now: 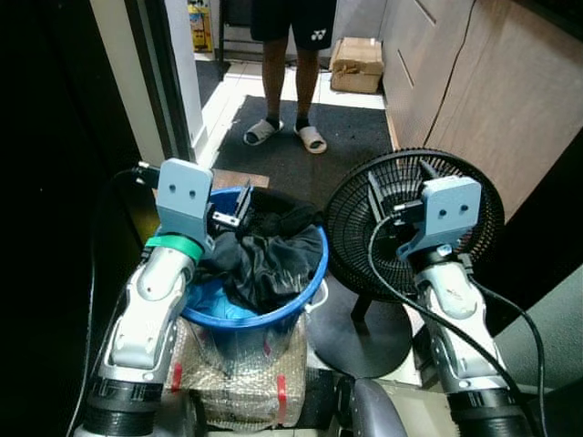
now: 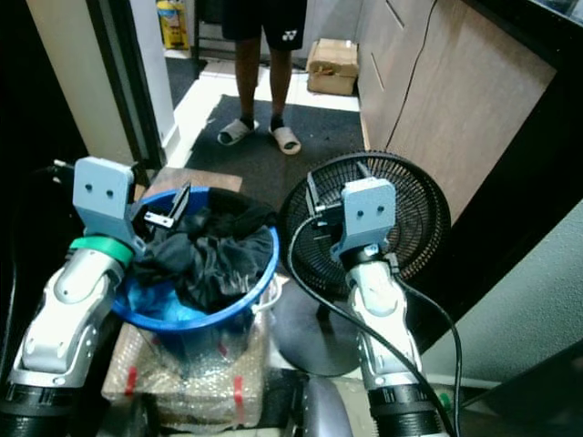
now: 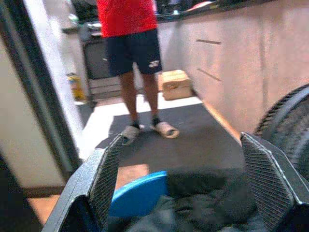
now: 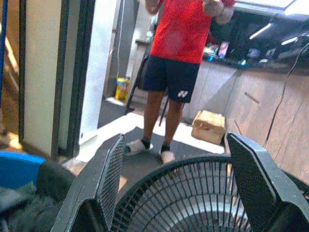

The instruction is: Clothes washing

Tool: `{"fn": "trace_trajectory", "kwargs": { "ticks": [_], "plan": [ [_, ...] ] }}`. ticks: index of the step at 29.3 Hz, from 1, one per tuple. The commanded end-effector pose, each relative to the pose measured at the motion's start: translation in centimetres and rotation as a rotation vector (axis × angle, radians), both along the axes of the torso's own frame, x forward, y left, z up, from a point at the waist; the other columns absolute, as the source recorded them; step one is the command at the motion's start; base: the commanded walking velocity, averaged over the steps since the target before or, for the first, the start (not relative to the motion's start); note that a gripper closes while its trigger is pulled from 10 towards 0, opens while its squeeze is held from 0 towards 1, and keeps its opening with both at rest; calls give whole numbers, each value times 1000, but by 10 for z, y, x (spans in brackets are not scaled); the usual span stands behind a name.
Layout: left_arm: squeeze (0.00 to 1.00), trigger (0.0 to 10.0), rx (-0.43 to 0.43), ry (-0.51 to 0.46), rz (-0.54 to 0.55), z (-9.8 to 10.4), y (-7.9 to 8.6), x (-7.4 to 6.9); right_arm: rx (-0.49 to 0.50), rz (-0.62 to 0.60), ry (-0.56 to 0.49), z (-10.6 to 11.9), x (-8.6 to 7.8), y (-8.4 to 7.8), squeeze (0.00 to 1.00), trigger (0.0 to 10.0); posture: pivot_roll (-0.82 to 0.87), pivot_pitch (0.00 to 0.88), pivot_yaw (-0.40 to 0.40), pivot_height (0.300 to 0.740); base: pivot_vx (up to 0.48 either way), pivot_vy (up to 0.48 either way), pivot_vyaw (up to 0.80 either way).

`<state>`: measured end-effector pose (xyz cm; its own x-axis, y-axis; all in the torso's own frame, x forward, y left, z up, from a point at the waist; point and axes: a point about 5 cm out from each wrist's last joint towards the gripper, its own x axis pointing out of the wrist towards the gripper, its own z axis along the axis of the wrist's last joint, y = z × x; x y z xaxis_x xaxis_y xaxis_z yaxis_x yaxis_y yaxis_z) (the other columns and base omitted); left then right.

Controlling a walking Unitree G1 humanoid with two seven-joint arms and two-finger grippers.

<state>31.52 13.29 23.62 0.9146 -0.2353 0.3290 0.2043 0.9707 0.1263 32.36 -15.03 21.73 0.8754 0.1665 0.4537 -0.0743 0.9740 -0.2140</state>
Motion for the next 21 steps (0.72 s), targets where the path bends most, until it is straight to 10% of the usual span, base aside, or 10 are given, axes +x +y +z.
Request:
{"fn": "trace_trajectory", "kwargs": {
  "ticks": [1,12,21],
  "plan": [
    [0,10000,-16,48,-46,-4,-7,-1,-11,2,16,1,1,-2,0,10000,73,53,-17,550,0,0,0],
    [0,10000,-195,632,157,-75,-2,22,-18,-15,230,-24,20,-10,0,10000,75,71,-14,550,0,0,0],
    [0,10000,-180,824,258,-117,22,22,-44,-10,290,-41,24,-7,0,10000,93,86,-17,550,0,0,0]
  ]
}}
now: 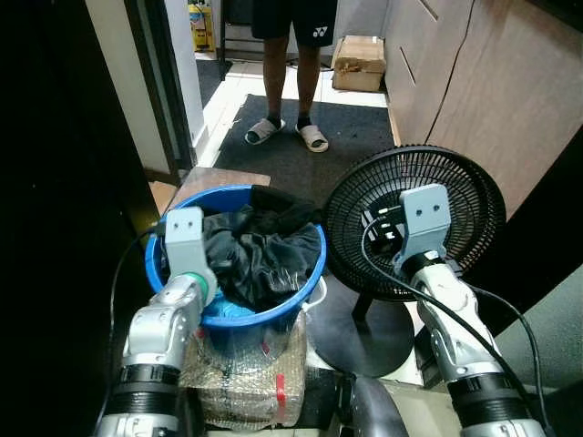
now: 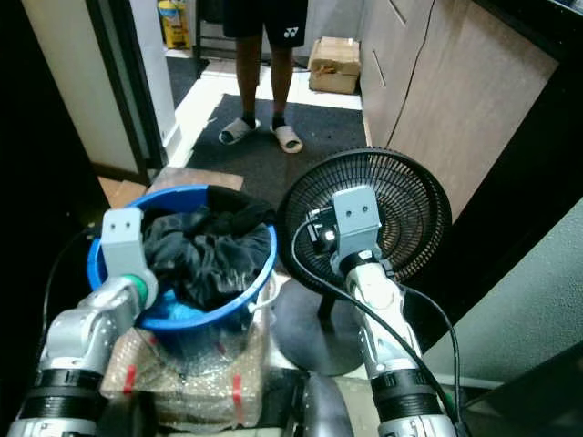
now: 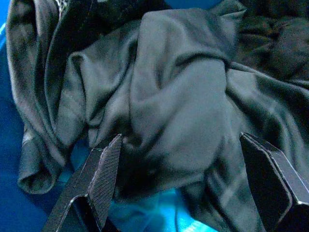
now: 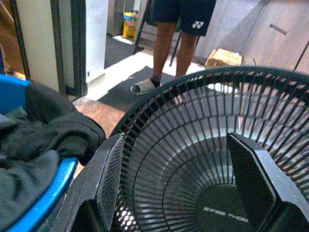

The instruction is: Clothes washing

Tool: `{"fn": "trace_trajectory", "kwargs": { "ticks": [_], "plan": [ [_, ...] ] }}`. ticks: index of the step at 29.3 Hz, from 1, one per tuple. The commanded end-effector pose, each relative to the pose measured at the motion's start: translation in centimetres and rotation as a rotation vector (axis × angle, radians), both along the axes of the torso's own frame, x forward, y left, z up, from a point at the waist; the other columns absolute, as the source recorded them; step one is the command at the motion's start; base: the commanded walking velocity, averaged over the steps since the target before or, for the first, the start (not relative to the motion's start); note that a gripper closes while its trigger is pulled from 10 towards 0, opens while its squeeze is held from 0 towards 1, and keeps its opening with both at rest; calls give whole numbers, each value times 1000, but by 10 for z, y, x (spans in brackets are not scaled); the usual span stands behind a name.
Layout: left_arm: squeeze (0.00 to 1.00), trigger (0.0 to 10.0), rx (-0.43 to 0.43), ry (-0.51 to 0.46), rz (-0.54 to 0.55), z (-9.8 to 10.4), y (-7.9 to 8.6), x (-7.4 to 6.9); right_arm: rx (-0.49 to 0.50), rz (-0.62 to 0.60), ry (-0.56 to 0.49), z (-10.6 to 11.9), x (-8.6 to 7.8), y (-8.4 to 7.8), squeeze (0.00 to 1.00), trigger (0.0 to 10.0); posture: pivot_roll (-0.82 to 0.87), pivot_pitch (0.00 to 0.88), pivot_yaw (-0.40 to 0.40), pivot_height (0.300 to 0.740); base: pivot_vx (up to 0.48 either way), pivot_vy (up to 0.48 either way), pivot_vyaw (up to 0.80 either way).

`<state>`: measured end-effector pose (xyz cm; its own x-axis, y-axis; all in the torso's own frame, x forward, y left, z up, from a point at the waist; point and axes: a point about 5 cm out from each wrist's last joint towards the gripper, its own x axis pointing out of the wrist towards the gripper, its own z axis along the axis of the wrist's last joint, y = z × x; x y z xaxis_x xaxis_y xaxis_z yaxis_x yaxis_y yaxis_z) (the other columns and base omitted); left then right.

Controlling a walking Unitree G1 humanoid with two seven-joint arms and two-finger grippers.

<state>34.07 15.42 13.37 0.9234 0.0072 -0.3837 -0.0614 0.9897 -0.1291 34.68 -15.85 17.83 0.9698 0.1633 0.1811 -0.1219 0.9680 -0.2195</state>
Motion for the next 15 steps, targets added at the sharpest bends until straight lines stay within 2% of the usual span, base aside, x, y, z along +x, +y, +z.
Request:
{"fn": "trace_trajectory", "kwargs": {
  "ticks": [1,6,10,15],
  "plan": [
    [0,10000,0,76,-11,-17,1,-3,-11,5,7,-2,2,0,0,10000,94,93,-19,550,0,0,0],
    [0,10000,5,86,-13,-19,1,-2,-15,4,13,-2,4,0,0,10000,94,99,-19,550,0,0,0],
    [0,10000,31,65,-54,-9,-5,5,-33,10,24,0,12,2,0,10000,95,103,-19,550,0,0,0],
    [0,10000,56,53,-99,-9,-11,2,-31,3,20,1,14,-1,0,10000,92,109,-18,550,0,0,0]
  ]
}}
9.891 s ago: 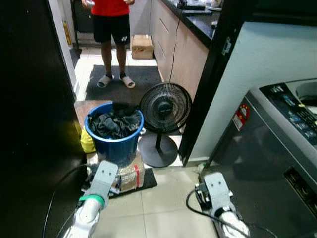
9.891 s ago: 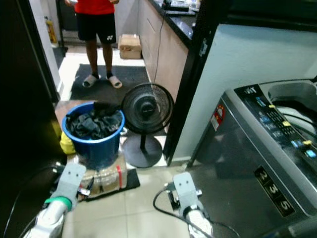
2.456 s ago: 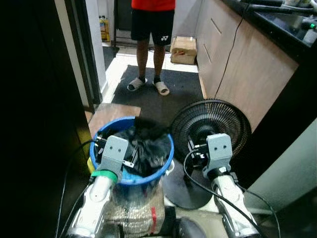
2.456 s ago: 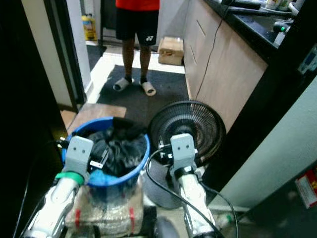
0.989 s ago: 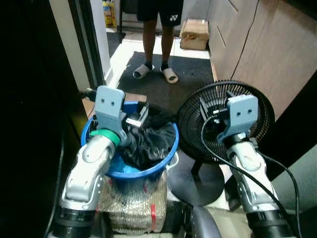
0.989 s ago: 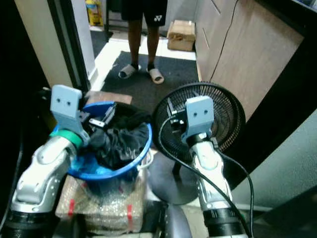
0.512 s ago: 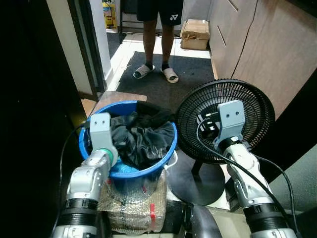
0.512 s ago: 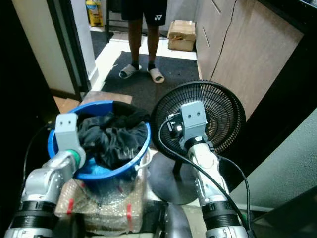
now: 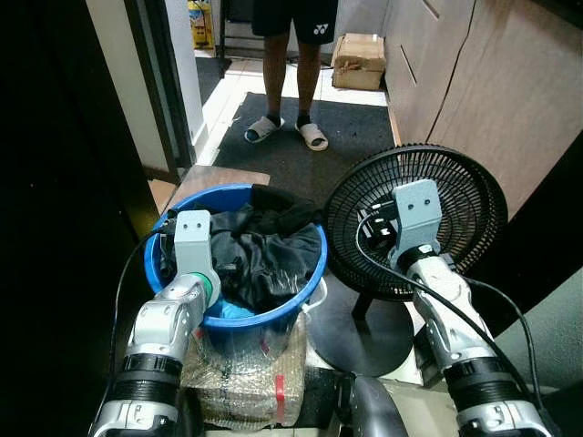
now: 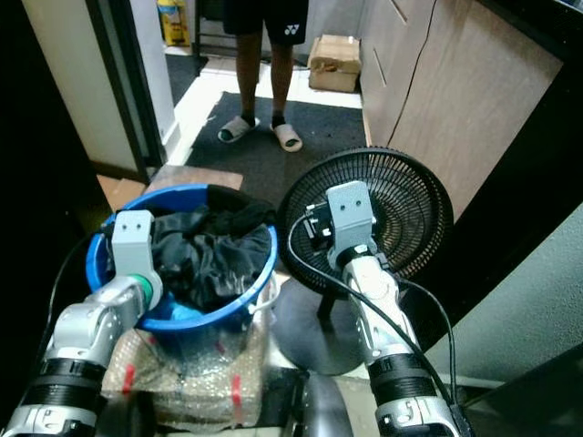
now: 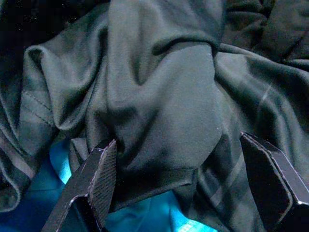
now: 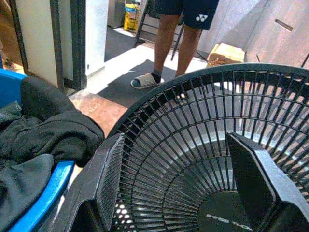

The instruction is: Clothes washing

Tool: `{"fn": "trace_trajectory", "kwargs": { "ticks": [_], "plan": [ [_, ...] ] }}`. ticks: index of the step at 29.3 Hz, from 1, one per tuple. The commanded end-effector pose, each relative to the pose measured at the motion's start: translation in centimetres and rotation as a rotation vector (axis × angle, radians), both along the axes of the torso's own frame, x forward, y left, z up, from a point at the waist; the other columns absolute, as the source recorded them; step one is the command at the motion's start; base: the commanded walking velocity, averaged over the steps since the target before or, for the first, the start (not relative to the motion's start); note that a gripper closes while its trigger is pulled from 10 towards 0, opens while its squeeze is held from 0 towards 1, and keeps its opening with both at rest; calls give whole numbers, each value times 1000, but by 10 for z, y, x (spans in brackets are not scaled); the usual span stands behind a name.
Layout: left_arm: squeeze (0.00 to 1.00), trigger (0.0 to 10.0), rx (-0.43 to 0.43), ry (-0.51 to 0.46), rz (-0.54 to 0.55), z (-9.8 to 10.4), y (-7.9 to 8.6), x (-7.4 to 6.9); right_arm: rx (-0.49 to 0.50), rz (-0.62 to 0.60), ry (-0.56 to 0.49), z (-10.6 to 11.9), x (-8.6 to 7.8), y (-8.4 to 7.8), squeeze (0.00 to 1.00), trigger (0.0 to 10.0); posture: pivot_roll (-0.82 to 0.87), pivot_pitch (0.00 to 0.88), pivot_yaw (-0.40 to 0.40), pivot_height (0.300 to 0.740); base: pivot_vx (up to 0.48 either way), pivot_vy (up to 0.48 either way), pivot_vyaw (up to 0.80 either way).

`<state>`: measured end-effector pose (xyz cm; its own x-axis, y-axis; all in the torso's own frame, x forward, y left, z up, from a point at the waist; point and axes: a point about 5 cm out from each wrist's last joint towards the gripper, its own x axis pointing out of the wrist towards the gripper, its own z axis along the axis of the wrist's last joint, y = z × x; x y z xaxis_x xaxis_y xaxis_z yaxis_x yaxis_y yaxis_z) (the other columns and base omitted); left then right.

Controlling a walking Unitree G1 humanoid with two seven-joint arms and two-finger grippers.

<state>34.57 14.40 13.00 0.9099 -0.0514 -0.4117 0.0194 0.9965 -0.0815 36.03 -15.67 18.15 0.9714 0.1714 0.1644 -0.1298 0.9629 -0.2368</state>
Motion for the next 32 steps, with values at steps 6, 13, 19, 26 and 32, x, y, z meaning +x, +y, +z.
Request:
{"fn": "trace_trajectory", "kwargs": {
  "ticks": [6,13,19,26,32],
  "plan": [
    [0,10000,16,89,4,-27,0,-7,-13,-12,8,-4,1,-6,0,10000,94,108,-23,550,0,0,0],
    [0,8941,15,171,61,-51,3,-9,-18,-15,11,-6,1,-7,0,10000,77,107,-26,550,0,0,0],
    [0,0,11,164,62,-52,3,-8,-22,-21,11,-8,0,-9,0,10000,76,104,-25,550,0,0,0],
    [0,0,35,91,68,-41,8,-9,-20,-33,11,-9,1,-12,0,10000,83,109,-26,550,0,0,0],
    [0,0,34,75,72,-39,9,-8,-19,-34,8,-10,2,-12,0,10000,82,109,-25,550,0,0,0]
  ]
}}
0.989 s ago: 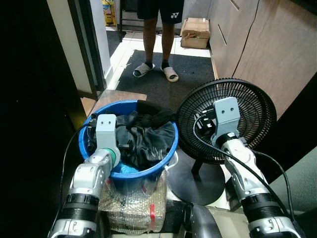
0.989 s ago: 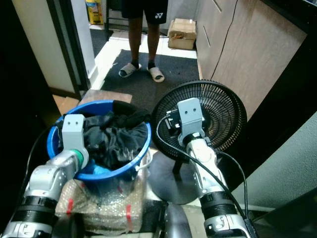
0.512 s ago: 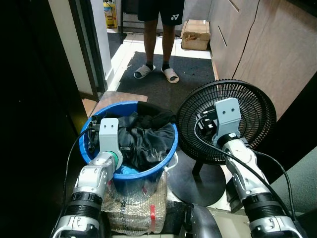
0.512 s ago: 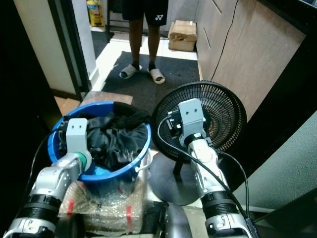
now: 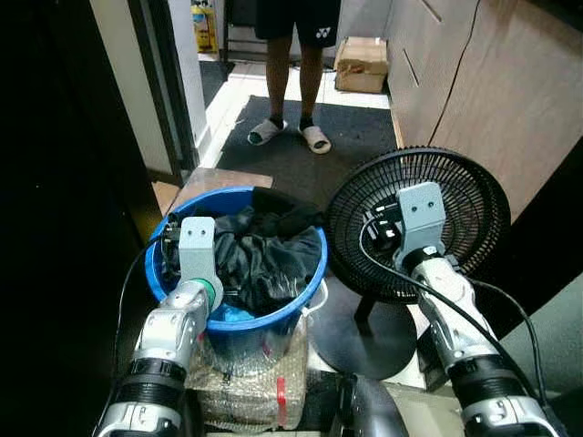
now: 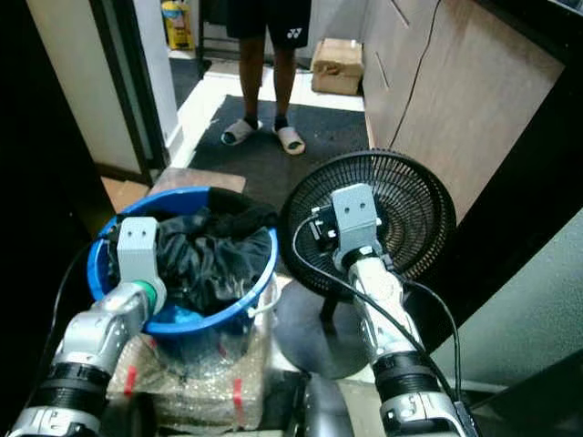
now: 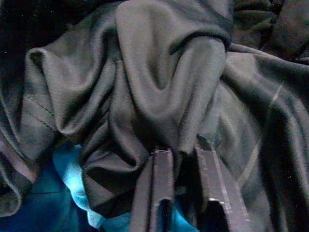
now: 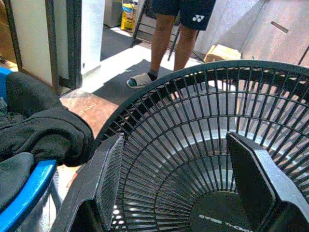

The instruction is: Clothes washing

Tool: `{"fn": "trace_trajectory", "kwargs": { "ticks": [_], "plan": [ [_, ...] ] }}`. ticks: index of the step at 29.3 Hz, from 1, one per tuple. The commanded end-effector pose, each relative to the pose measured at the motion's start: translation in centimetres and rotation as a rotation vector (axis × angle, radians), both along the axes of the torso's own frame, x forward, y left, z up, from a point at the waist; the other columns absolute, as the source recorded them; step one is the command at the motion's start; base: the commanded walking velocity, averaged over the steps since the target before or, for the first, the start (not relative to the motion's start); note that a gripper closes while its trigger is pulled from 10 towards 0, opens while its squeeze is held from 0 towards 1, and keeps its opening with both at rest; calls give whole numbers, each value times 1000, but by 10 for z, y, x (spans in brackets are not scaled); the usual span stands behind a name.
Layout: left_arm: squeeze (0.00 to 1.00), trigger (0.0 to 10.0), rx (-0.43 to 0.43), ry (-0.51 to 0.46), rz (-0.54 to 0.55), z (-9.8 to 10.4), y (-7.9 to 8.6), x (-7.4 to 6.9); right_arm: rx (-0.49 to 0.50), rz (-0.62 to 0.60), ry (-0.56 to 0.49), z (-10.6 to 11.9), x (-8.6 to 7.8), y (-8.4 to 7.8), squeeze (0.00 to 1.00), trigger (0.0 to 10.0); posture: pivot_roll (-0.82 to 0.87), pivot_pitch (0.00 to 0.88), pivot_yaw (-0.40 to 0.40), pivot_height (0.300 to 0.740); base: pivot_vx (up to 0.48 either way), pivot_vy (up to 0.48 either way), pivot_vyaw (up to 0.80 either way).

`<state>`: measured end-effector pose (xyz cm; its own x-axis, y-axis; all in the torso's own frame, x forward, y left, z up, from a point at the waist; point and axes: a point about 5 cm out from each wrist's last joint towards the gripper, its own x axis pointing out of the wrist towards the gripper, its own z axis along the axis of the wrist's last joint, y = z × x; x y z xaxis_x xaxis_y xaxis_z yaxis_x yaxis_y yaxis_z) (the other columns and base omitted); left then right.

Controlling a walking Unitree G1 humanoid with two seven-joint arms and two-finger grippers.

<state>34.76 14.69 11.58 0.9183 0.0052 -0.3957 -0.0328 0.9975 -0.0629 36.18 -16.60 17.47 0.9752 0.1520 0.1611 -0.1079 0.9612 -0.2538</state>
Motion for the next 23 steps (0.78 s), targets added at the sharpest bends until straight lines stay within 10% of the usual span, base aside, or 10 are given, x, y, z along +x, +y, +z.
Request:
{"fn": "trace_trajectory", "kwargs": {
  "ticks": [1,8,11,12,17,19,23],
  "plan": [
    [0,0,10,85,19,-24,6,-10,0,-12,7,-3,0,-3,0,10000,82,109,-25,550,0,0,0],
    [0,0,44,-6,-5,-8,7,-9,3,-15,-10,-1,-1,-4,0,10000,75,108,-20,550,0,0,0],
    [0,0,83,-201,-79,29,5,-11,7,-11,-67,7,-5,-3,0,10000,76,106,-18,550,0,0,0],
    [0,9804,98,-287,-103,46,4,-12,14,-13,-98,12,-7,-2,0,10000,81,103,-18,550,0,0,0],
    [0,10000,130,-449,-131,79,3,-16,34,-12,-162,23,-12,0,0,10000,92,99,-21,550,0,0,0],
    [0,10000,251,-726,-183,127,1,-31,53,4,-270,42,-22,9,0,10000,97,91,-21,550,0,0,0],
    [0,10000,292,-797,-193,139,1,-40,59,16,-303,51,-27,12,0,10000,99,89,-19,550,0,0,0]
  ]
}}
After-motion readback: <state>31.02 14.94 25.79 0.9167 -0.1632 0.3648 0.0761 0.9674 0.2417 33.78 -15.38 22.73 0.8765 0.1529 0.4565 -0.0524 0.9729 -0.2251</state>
